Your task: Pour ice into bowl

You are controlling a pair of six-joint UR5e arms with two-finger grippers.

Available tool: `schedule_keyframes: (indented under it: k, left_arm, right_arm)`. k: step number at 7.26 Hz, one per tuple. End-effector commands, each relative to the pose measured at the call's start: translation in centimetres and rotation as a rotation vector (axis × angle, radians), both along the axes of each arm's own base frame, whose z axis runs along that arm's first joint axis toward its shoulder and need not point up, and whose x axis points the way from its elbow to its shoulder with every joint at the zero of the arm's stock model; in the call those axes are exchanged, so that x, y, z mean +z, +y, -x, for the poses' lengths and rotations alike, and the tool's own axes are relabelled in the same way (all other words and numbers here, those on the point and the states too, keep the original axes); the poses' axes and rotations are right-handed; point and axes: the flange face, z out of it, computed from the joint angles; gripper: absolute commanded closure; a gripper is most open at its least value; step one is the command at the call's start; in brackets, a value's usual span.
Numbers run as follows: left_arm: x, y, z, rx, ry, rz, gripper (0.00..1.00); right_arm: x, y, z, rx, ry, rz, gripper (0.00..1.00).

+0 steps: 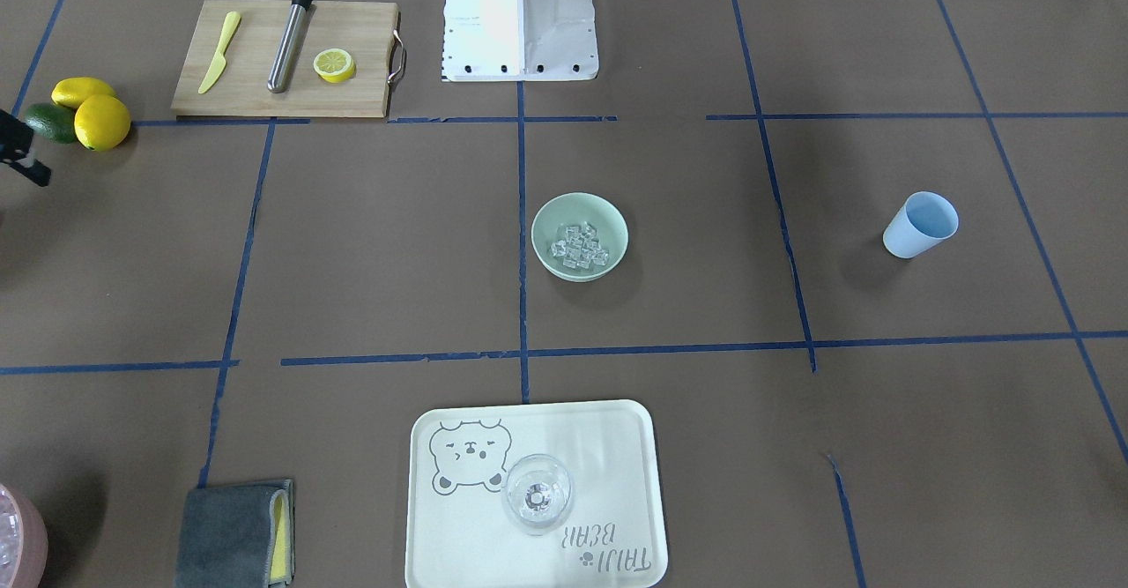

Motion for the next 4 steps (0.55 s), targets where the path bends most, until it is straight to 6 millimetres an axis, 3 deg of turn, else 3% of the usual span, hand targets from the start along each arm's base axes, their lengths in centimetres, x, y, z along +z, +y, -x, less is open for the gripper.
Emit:
schedule_keyframes:
  k: [1, 2, 3, 4]
  left_arm:
    - [0.2, -0.2, -0.1, 0.004, 0.002, 0.007, 0.00]
    - [0.0, -0.1, -0.1, 0.006, 0.003, 0.003, 0.00]
    - [-0.1, -0.2, -0.1, 0.006, 0.003, -0.001, 0.00]
    - [-0.1, -0.2, -0.1, 0.006, 0.003, -0.001, 0.00]
  right_arm:
    - [-9.1, 0.6, 10.1, -0.023, -0.074, 0.019, 0.00]
    - [-12.1, 2.2, 17.0, 0.011, -0.025, -0.002, 0.00]
    - [-13.6, 4.3, 23.3, 0.038, 0.011, -0.009, 0.00]
    - [-16.1, 3.5, 27.9, 0.066, 0.028, 0.034, 0.00]
